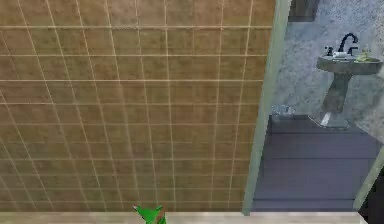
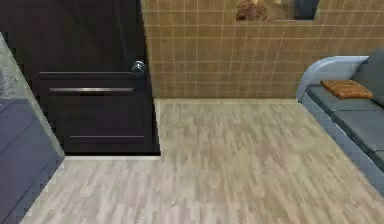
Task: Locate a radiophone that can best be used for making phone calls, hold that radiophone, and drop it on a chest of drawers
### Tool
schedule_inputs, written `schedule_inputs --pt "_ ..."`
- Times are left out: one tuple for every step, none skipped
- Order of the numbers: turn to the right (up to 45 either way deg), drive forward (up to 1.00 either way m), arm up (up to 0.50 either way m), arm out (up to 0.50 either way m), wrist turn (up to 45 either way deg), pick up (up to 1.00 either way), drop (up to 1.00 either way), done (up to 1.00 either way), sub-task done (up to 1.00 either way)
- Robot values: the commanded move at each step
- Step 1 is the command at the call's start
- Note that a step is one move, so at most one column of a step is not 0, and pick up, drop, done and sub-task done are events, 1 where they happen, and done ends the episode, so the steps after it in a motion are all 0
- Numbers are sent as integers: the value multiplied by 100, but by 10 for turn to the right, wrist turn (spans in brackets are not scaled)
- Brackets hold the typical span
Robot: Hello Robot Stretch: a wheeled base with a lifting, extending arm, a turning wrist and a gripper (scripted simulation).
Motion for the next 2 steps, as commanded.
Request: schedule_inputs --pt "450 0 0 0 0 0 0 0 0" --pt "450 0 0 0 0 0 0 0 0"
